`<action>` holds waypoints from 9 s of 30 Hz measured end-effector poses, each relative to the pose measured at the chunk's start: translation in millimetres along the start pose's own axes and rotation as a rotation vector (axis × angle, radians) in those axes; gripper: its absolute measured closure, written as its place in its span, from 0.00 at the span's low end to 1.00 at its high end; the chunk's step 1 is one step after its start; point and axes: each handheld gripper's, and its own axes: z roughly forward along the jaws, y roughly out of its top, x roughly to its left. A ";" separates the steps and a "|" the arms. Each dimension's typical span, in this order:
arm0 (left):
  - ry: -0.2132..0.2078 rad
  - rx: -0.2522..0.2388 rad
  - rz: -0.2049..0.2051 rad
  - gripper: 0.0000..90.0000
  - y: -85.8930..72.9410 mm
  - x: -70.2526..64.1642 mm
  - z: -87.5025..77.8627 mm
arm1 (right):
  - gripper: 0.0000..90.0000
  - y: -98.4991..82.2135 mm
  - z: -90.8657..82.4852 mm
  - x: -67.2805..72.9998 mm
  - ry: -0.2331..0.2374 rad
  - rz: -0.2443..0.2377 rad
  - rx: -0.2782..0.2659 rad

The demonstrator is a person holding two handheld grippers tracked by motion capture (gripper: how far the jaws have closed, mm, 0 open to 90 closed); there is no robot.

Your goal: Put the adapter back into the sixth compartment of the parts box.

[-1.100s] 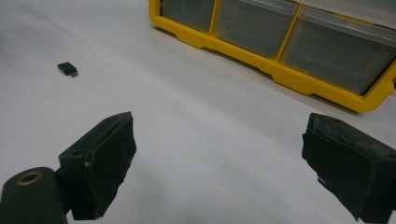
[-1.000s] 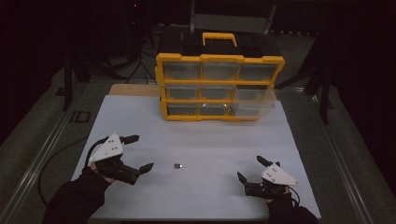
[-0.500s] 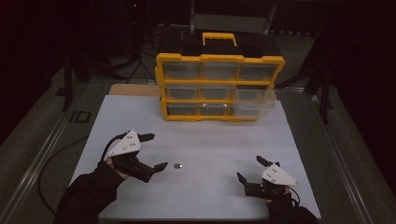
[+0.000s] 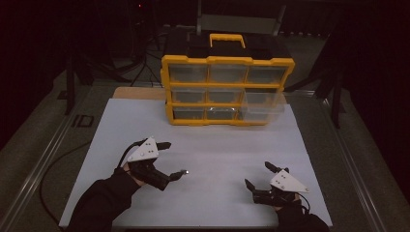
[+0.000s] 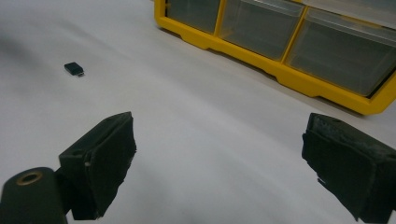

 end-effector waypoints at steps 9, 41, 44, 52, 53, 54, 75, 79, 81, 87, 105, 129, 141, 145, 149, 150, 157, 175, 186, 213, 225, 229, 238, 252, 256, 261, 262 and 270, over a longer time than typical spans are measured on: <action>-0.042 0.046 -0.020 0.00 -12.9 0.1 19.2 | 0.10 -0.2 0.7 0.9 0.004 -0.005 0.002; -0.063 0.200 -0.021 0.09 -50.9 20.4 67.8 | 0.10 -1.3 1.8 1.9 0.018 -0.014 0.010; -0.071 0.220 -0.012 0.12 -53.3 21.9 70.4 | 0.10 -1.4 1.9 2.1 0.018 -0.016 0.010; -0.065 0.286 0.003 0.19 -56.8 25.9 75.0 | 0.11 -1.4 1.6 1.6 0.018 -0.014 0.010; -0.063 0.296 0.004 0.20 -57.1 26.6 75.3 | 0.10 -1.4 1.6 1.6 0.019 -0.015 0.009; -0.067 0.297 -0.002 0.22 -57.6 27.2 75.6 | 0.11 -1.3 1.6 1.6 0.019 -0.013 0.008; -0.088 0.328 0.015 0.65 -60.0 31.8 81.0 | 0.11 -1.5 1.7 1.3 0.024 -0.014 0.012; -0.087 0.334 0.005 0.70 -60.4 32.3 81.9 | 0.11 -1.5 1.5 1.3 0.023 -0.013 0.013; -0.097 0.329 -0.003 0.72 -61.1 33.5 81.2 | 0.10 -1.5 1.4 1.5 0.024 -0.013 0.013; -0.122 0.331 -0.019 0.79 -63.6 35.5 81.7 | 0.11 -1.7 1.7 1.7 0.026 -0.015 0.016; -0.126 0.335 -0.029 0.85 -46.5 35.8 73.9 | 0.11 -1.2 0.9 1.4 0.025 -0.012 0.011; -0.186 0.309 -0.017 0.85 -4.7 27.4 72.1 | 0.11 -0.8 -0.1 1.4 0.029 -0.010 0.007; -0.207 0.304 -0.011 0.85 9.4 27.4 73.0 | 0.11 -0.6 -0.2 1.7 0.031 -0.009 0.007; -0.212 0.300 -0.003 0.85 15.7 26.6 73.0 | 0.11 -0.5 -0.1 1.8 0.031 -0.010 0.006; -0.216 0.291 0.003 0.85 24.3 25.6 72.7 | 0.11 -0.6 0.0 1.4 0.031 -0.010 0.007; -0.216 0.290 0.007 0.85 26.1 25.2 72.7 | 0.11 -0.6 -0.2 1.5 0.033 -0.008 0.006; -0.238 0.293 0.019 0.85 39.2 22.3 74.2 | 0.11 -0.4 -0.4 1.3 0.033 -0.007 0.005; -0.252 0.266 0.052 0.85 77.2 18.1 78.7 | 0.11 0.0 -1.1 1.1 0.030 -0.008 0.003; -0.256 0.249 0.065 0.85 98.8 14.4 82.9 | 0.11 0.0 -0.8 1.5 0.032 -0.010 0.005; -0.208 0.209 0.080 0.85 151.0 17.4 92.5 | 0.11 0.6 -0.9 2.3 0.042 -0.015 0.000; -0.192 0.180 0.075 0.85 176.6 16.5 103.3 | 0.11 0.7 -1.9 1.3 0.042 -0.014 -0.001; -0.181 0.173 0.063 0.85 183.6 18.0 107.3 | 0.11 0.5 -1.9 1.0 0.043 -0.011 -0.001; -0.157 0.156 0.034 0.85 198.6 25.6 115.1 | 0.11 1.0 -2.5 0.9 0.043 -0.011 -0.005; -0.103 0.149 -0.012 0.85 217.8 32.4 136.4 | 0.11 1.7 -3.7 0.5 0.041 -0.005 -0.010; -0.086 0.147 -0.042 0.85 221.0 34.7 144.4 | 0.11 1.9 -3.5 0.6 0.041 -0.007 -0.011; -0.049 0.136 -0.058 0.85 229.7 35.9 153.4 | 0.11 1.9 -3.6 0.3 0.045 -0.002 -0.012; -0.037 0.131 -0.062 0.85 231.5 36.1 155.1 | 0.11 1.9 -3.7 0.3 0.045 -0.002 -0.011; 0.016 0.088 -0.137 0.85 238.0 37.9 167.9 | 0.11 2.3 -4.5 -0.1 0.044 -0.002 -0.018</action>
